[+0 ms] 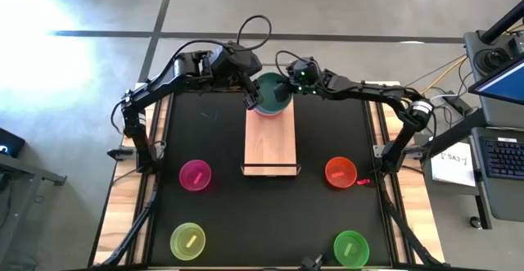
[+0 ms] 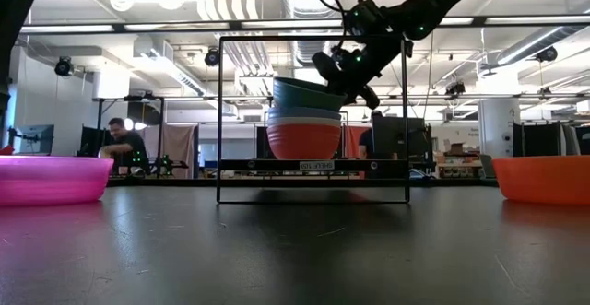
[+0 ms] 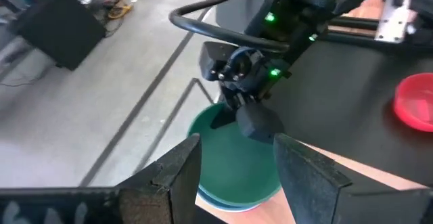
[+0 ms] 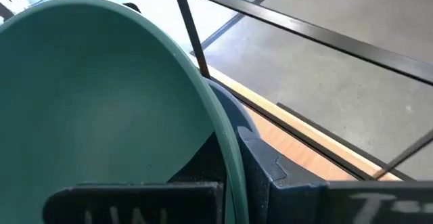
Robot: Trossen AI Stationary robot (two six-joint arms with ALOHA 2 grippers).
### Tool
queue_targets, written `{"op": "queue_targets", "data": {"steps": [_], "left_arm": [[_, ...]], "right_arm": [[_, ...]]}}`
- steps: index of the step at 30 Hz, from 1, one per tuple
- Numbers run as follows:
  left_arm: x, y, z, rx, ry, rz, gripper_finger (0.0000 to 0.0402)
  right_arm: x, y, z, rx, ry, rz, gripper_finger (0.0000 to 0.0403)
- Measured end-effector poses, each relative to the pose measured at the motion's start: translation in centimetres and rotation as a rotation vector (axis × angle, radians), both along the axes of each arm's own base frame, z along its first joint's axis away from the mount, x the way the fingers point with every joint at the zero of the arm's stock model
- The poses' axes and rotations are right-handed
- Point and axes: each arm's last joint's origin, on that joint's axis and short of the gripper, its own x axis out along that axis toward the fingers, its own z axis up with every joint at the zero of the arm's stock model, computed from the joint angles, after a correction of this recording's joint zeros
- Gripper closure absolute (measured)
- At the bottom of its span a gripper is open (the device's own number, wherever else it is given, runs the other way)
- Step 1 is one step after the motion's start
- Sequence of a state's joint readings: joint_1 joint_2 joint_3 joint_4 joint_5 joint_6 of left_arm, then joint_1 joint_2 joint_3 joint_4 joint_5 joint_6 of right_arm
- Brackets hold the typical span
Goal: Place and stack bowls onto a shelf
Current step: Stack the large green bowl on top of the large blue bowl on the shelf, then put the small pink bowl on the shelf
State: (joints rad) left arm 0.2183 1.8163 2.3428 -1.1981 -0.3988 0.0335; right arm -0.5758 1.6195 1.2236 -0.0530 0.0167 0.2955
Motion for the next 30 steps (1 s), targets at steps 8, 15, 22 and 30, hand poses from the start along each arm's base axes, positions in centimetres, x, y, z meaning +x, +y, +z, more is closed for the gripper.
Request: {"op": "queue_targets", "data": {"steps": [8, 15, 22, 30], "left_arm": [[-0.4, 0.1, -0.2, 0.033, 0.042, 0.049, 0.0233], [-0.4, 0.1, -0.2, 0.033, 0.046, 0.049, 0.0233], [-0.8, 0.0, -0.7, 0.004, 0.098, 0.063, 0.0233], [-1.8, -0.2, -1.6, -0.075, 0.187, 0.127, 0.0233]], "right_arm": [[0.1, -0.1, -0.1, -0.001, -0.010, 0.010, 0.0377], [-0.2, -0.6, -0.1, 0.020, -0.018, 0.024, 0.0296], [-0.8, -0.3, 1.1, 0.009, -0.039, 0.021, 0.0226], [-3.4, 1.3, 4.8, -0.012, -0.053, 0.023, 0.0209]]}}
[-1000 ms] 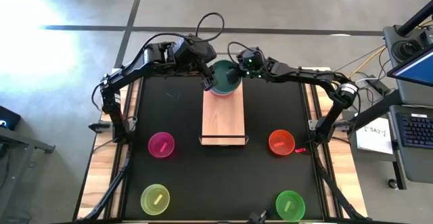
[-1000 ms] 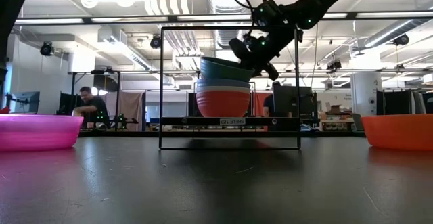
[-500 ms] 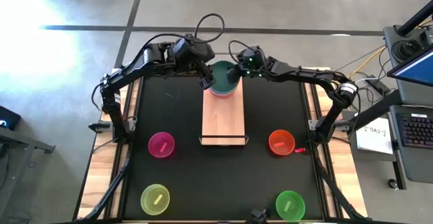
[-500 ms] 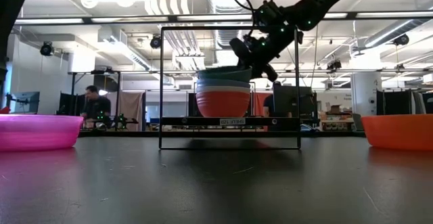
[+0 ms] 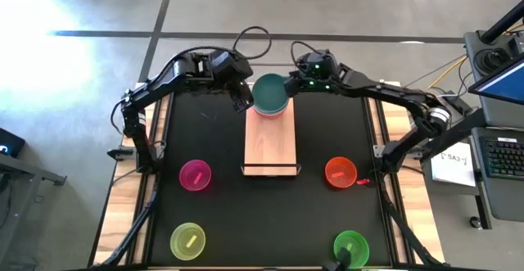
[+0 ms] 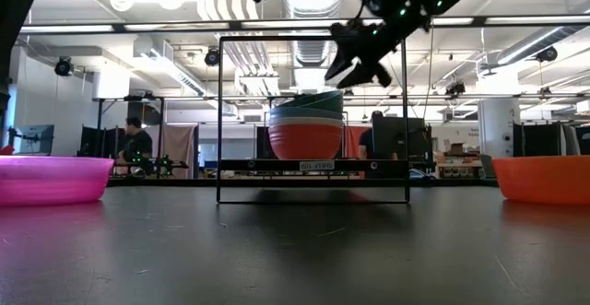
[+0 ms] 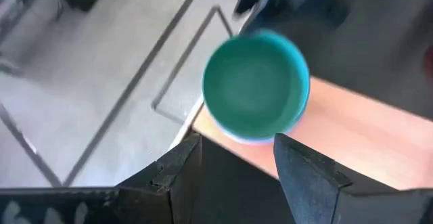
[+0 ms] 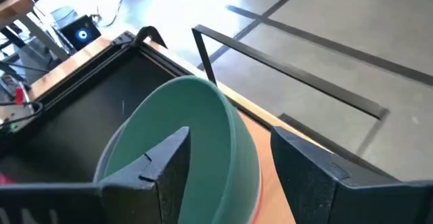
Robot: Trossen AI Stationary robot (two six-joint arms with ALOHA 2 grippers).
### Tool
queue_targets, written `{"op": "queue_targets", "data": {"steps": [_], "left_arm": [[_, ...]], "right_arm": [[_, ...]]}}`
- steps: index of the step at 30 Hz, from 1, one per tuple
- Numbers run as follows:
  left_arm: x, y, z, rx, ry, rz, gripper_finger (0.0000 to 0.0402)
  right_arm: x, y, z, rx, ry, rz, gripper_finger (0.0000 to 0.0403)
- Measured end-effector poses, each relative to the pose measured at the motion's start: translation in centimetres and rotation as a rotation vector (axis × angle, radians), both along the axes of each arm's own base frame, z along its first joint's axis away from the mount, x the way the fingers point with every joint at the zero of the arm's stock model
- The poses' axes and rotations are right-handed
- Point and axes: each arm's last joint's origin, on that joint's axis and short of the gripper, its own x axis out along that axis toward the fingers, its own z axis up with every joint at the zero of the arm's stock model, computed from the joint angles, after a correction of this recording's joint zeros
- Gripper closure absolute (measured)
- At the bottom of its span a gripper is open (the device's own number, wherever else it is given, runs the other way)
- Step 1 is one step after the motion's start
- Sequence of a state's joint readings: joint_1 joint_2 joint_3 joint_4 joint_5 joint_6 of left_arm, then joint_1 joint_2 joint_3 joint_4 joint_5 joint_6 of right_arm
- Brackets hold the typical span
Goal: Place and stack bowls onto a shelf
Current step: Put the small pink bowl on the shelf
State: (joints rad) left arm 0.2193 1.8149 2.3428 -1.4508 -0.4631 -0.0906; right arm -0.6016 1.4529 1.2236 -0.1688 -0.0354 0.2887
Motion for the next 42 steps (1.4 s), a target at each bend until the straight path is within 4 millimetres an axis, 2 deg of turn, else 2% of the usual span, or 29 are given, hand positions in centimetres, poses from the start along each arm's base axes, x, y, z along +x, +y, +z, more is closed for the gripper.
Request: {"op": "queue_targets", "data": {"steps": [5, 9, 15, 22, 26, 30, 37, 42], "left_arm": [[-0.5, -1.1, -1.3, -0.086, 0.070, 0.074, 0.0233], [-0.5, -2.9, -3.1, -0.206, 0.118, 0.019, 0.0233], [-1.3, -6.0, -8.7, -0.269, 0.303, 0.061, 0.0233], [-5.2, -8.3, -15.5, -0.380, 0.497, 0.210, 0.0233], [-8.2, -9.1, -18.8, -0.440, 0.564, 0.282, 0.0233], [-10.5, -9.3, -21.4, -0.476, 0.519, 0.321, 0.0233], [-12.9, -9.3, -25.4, -0.546, 0.439, 0.357, 0.0233], [-13.7, -9.2, -27.7, -0.547, 0.436, 0.362, 0.0233]], "right_arm": [[-2.6, 1.9, 1.9, 0.041, 0.053, 0.011, 0.0217], [-4.8, 3.6, 3.1, 0.080, 0.105, 0.072, 0.0223], [-8.0, 6.1, 4.6, 0.105, 0.182, 0.107, 0.0225], [-10.7, 8.0, 5.5, 0.146, 0.218, 0.103, 0.0227], [-11.0, 8.2, 5.7, 0.156, 0.209, 0.093, 0.0228], [-10.6, 8.1, 5.4, 0.171, 0.220, 0.092, 0.0227], [-9.4, 7.5, 4.3, 0.207, 0.262, 0.094, 0.0228], [-8.6, 6.9, 3.4, 0.227, 0.298, 0.097, 0.0228]]}}
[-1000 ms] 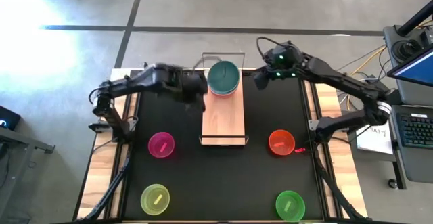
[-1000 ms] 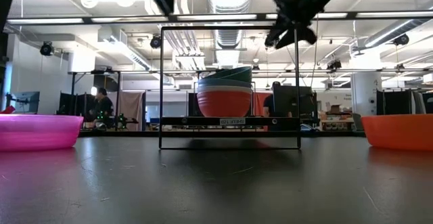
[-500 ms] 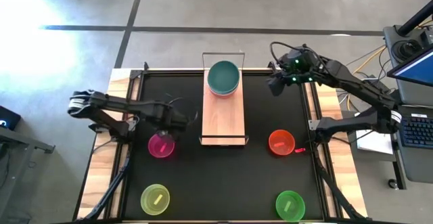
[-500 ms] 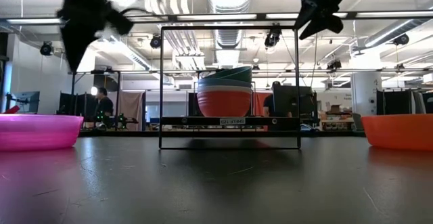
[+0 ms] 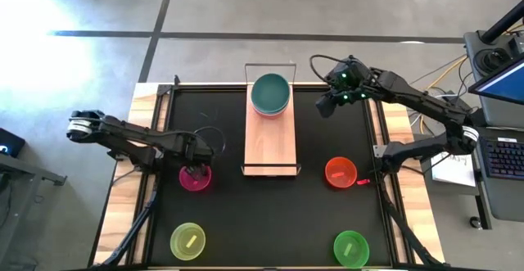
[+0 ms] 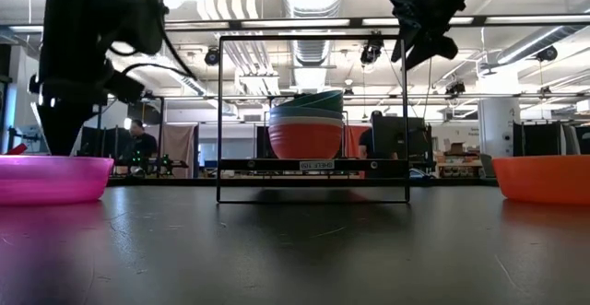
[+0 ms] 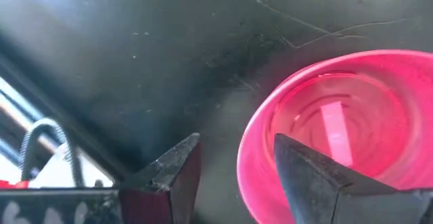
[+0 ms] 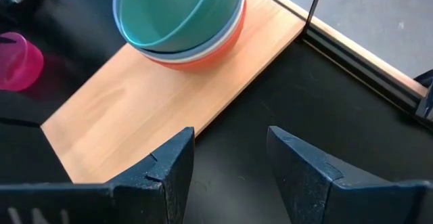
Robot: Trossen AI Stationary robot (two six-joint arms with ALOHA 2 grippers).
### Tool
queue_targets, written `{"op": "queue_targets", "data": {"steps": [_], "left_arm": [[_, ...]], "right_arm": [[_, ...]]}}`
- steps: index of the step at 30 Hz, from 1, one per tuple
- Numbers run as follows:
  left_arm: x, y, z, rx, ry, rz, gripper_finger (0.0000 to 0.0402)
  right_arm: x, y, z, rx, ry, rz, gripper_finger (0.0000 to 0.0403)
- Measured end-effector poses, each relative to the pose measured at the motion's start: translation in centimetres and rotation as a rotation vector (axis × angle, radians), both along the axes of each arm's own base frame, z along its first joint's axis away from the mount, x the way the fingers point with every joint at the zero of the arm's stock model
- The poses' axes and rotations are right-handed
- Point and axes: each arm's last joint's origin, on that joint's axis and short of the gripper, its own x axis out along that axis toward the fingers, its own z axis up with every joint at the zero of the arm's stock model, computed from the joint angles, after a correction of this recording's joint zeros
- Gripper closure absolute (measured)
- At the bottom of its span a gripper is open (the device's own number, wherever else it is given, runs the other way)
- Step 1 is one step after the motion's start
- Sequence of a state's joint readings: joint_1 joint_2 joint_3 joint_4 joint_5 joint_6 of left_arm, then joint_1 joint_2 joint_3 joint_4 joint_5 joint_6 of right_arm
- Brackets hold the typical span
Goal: Place and stack bowls onto a shelf
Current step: Put the small pink bowl on the shelf
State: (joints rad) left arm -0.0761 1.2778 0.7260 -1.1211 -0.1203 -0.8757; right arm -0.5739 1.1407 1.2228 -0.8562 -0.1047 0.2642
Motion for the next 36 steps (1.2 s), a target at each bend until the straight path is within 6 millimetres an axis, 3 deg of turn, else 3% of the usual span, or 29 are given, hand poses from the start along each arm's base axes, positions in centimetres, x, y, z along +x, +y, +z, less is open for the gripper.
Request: {"op": "queue_targets", "data": {"steps": [9, 17, 27, 36], "left_arm": [[0.1, -0.1, -2.1, -0.035, -0.066, -0.025, 0.0258], [0.4, -0.2, -2.7, -0.060, -0.103, -0.018, 0.0390], [3.1, 0.0, 1.0, -0.040, -0.238, -0.080, 0.0401], [5.1, 3.6, 3.9, 0.144, -0.326, 0.003, 0.0401]], "right_arm": [[1.2, -0.8, -1.4, 0.032, 0.053, 0.002, 0.0227], [1.5, -0.9, -1.7, 0.040, 0.065, 0.002, 0.0228], [1.5, -0.9, -1.7, 0.036, 0.067, 0.008, 0.0227], [1.5, -0.9, -1.7, 0.023, 0.073, 0.025, 0.0227]]}}
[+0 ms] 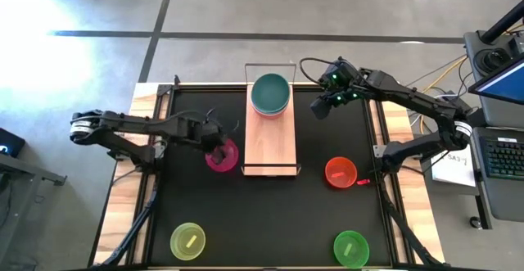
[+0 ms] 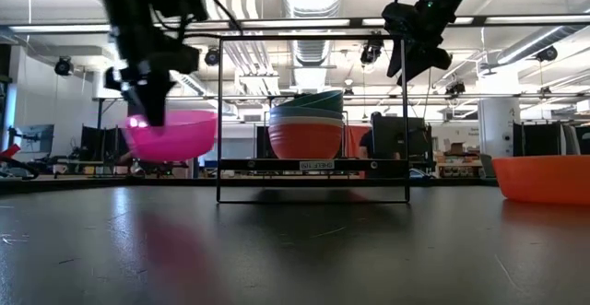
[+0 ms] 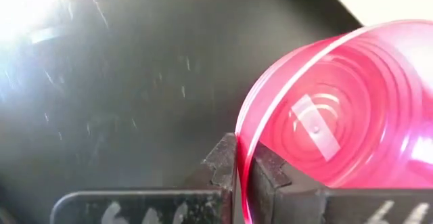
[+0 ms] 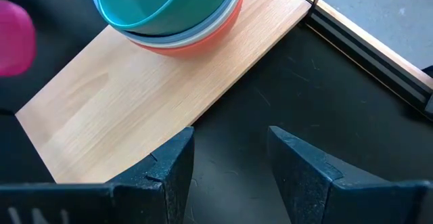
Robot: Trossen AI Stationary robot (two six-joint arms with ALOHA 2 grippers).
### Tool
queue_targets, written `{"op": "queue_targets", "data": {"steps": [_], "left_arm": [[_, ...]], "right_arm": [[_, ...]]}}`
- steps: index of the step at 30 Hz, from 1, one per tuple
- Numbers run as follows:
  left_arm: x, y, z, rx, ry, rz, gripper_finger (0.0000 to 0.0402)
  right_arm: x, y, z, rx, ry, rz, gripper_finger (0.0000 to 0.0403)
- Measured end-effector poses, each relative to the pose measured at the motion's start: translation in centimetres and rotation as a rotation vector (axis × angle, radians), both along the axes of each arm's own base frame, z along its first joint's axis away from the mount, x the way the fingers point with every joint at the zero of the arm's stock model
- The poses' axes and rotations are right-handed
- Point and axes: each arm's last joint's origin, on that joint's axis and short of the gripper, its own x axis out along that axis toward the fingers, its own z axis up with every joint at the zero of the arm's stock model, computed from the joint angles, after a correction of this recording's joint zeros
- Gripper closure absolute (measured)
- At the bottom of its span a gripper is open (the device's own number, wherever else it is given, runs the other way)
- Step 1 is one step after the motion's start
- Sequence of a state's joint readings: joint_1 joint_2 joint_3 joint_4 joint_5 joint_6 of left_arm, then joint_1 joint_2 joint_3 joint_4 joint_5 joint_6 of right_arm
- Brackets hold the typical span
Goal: Place and stack bowls onto a shelf
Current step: Put the small pink bowl on the shelf
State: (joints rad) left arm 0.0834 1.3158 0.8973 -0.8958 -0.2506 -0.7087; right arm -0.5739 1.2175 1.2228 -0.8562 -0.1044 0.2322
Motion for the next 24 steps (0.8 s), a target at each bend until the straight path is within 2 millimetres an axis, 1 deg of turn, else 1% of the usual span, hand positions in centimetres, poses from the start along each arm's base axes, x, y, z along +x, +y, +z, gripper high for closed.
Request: {"op": "queue_targets", "data": {"steps": [5, 8, 13, 17, 20, 24], "left_arm": [[2.0, 2.6, 0.7, 0.032, -0.054, 0.027, 0.0401], [3.9, 3.8, 1.1, 0.050, -0.106, 0.004, 0.0401], [7.8, 4.7, 1.7, 0.047, -0.112, -0.122, 0.0401], [10.8, 5.5, 1.5, 0.078, -0.074, -0.209, 0.0402], [12.3, 6.0, 1.0, 0.083, -0.050, -0.240, 0.0402], [13.4, 6.1, 0.5, 0.033, -0.063, -0.277, 0.0402]], "right_arm": [[0.0, 0.0, 0.0, -0.002, 0.000, 0.004, 0.0227], [0.0, 0.0, 0.0, -0.004, 0.001, 0.007, 0.0227], [0.0, 0.0, 0.0, -0.007, 0.003, 0.012, 0.0227], [0.0, 0.0, 0.0, -0.008, 0.011, 0.021, 0.0227], [-0.1, 0.1, -0.1, -0.006, 0.016, 0.022, 0.0227], [-0.2, 0.1, -0.1, -0.007, 0.031, 0.035, 0.0227]]}}
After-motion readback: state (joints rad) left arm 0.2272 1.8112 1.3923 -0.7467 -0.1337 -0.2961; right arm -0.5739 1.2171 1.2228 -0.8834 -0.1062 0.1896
